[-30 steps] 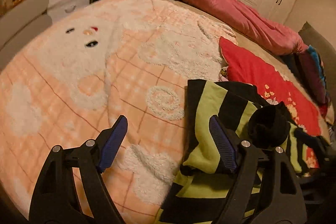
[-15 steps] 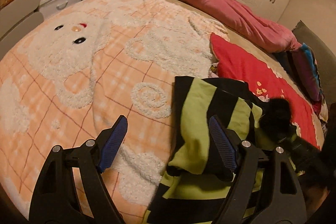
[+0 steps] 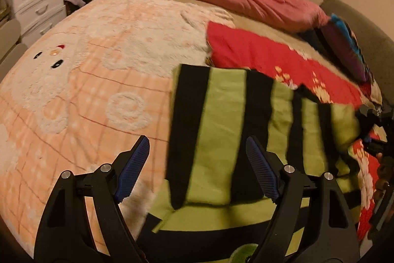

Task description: Fold small clothes

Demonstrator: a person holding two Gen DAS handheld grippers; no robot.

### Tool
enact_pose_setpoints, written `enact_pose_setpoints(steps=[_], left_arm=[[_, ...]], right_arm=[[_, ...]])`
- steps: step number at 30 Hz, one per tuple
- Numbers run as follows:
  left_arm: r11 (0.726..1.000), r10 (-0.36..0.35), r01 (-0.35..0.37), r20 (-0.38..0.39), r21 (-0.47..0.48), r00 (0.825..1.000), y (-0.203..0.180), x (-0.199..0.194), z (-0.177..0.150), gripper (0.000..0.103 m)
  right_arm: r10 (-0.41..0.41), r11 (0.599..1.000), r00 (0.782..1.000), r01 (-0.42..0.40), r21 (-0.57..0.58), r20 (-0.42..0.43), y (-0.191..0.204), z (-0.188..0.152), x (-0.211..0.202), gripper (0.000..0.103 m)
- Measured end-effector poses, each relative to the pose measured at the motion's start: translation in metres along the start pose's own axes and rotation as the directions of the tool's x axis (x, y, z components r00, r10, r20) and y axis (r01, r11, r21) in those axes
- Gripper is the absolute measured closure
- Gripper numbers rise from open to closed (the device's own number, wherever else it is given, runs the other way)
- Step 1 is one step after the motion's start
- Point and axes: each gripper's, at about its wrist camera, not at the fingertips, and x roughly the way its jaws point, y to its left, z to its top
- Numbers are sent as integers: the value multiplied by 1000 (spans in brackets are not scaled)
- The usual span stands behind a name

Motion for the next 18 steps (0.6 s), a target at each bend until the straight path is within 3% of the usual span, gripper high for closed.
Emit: enact_pose_setpoints(steps=[4, 10, 11, 12, 15, 16, 17, 18], left_arm=[[999, -4, 4, -2, 39, 1000, -11, 3, -2, 28], [994, 0, 0, -6, 106, 1000, -26, 10, -8, 27], [993, 7, -6, -9, 117, 1000, -28, 11, -9, 26], [992, 14, -12, -12, 125, 1000, -30, 12, -10, 26], [992, 23, -20, -22, 126, 999, -30, 15, -11, 26], [993, 21, -18, -24, 118, 1000, -28, 15, -11, 25], [994, 17, -15, -23, 110, 1000, -27, 15, -11, 25], [995, 14, -12, -23, 101, 1000, -25, 14, -10, 25]], right_arm=[[-60, 998, 998, 60, 28, -6, -24, -7, -10, 27], [-43, 999, 998, 44, 16, -39, -27, -7, -3, 27], [-42, 999, 998, 42, 7, -46, -27, -8, -1, 26], [-45, 999, 997, 45, -15, -64, -25, -7, 7, 16], [-107, 992, 991, 102, -73, -81, -22, -4, 29, 13], [-111, 991, 990, 105, -78, -89, -20, -3, 37, 16], [-110, 992, 989, 102, -79, -100, -19, -1, 42, 44], [-108, 991, 986, 98, -91, -123, -14, 0, 49, 61]])
